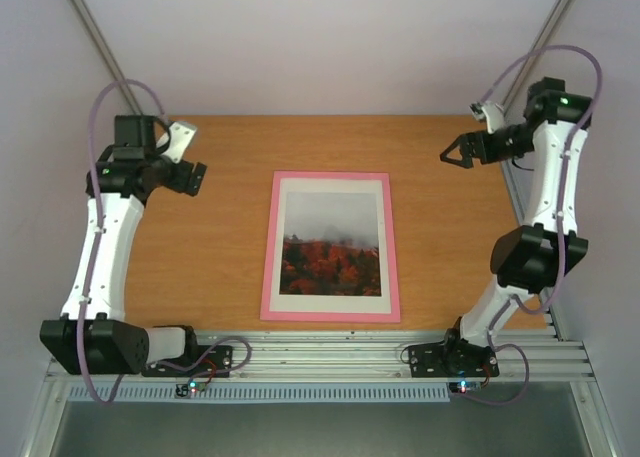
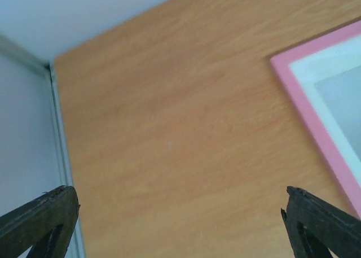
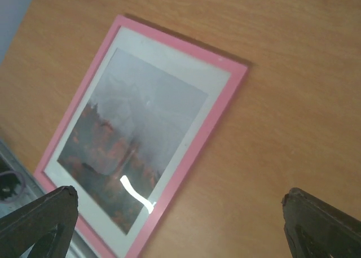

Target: Put the photo into the frame

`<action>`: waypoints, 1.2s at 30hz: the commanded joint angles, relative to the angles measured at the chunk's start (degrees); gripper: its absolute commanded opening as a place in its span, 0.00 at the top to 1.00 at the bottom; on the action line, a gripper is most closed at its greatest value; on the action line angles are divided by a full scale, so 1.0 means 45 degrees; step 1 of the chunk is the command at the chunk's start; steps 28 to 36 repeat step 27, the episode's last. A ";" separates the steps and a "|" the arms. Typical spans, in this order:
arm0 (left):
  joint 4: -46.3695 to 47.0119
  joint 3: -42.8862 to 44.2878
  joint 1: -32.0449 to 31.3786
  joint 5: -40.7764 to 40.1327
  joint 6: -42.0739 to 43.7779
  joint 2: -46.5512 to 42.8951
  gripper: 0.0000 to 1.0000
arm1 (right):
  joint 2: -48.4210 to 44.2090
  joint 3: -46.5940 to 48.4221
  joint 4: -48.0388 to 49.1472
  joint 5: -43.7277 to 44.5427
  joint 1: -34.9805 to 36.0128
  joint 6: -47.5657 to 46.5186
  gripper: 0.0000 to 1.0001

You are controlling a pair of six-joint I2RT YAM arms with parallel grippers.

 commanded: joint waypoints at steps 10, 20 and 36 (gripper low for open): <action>-0.1125 -0.4086 0.1602 0.1622 -0.3813 -0.2495 0.01 | -0.4547 -0.7940 -0.0488 -0.1056 -0.3159 -0.0558 0.02; -0.0466 -0.5247 0.1793 0.1395 -0.5011 -0.3005 0.01 | -0.5889 -1.1280 0.0917 -0.1419 -0.3170 0.0600 0.02; -0.0436 -0.5070 0.1859 0.1144 -0.5243 -0.3043 0.01 | -0.5816 -1.1104 0.0885 -0.1589 -0.3170 0.0931 0.01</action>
